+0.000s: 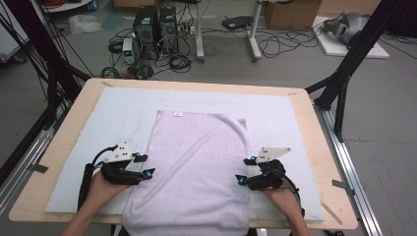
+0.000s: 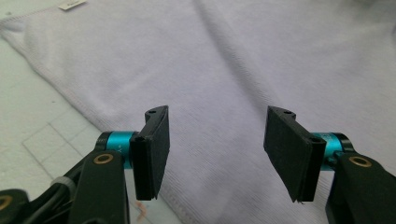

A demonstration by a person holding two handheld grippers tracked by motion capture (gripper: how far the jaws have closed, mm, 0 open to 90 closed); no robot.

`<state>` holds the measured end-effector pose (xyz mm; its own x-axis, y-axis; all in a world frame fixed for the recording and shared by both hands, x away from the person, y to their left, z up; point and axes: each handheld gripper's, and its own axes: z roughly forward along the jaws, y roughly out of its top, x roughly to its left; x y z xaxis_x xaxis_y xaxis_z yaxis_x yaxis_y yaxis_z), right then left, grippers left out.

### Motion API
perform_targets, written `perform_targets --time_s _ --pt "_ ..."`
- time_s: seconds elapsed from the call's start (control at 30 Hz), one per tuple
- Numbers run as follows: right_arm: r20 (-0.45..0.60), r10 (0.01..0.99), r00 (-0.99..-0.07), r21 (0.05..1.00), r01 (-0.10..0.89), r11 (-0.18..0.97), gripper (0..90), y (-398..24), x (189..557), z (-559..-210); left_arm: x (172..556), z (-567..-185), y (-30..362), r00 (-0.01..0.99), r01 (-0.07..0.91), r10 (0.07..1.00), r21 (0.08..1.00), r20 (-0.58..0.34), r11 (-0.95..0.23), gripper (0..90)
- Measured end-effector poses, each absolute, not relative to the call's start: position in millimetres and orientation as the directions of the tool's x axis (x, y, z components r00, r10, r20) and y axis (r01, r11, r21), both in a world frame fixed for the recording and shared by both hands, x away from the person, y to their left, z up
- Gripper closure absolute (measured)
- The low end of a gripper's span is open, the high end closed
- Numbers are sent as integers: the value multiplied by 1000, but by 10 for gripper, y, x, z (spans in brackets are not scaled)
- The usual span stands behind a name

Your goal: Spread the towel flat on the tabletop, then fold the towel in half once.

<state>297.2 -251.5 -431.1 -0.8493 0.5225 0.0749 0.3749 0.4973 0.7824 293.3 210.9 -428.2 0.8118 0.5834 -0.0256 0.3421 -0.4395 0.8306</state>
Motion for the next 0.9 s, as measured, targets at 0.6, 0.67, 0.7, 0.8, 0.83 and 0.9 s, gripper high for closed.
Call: perform_targets --time_s 0.6,0.67,0.7,0.8,0.83,0.9 --pt "68 539 -840 798 370 476 279 -2507 3151 -4257 3045 -4205 2150 798 323 602 848 -6 -420 406" --pt "76 534 -842 796 374 476 277 -2512 3155 -4253 3049 -4200 2153 800 322 600 849 -7 -419 407" --pt "75 537 -840 799 373 472 277 -2516 3157 -4250 3051 -4197 2152 800 322 599 849 -9 -418 407" --pt "73 537 -840 801 370 471 277 -2523 3164 -4239 3056 -4176 2159 803 320 597 850 -8 -419 407" --pt "76 537 -840 799 373 471 276 -2519 3163 -4228 3060 -4172 2160 803 320 596 849 -8 -420 407" --pt "75 538 -840 799 373 471 277 -2515 3165 -4213 3070 -4163 2158 805 321 593 844 -4 -430 407"
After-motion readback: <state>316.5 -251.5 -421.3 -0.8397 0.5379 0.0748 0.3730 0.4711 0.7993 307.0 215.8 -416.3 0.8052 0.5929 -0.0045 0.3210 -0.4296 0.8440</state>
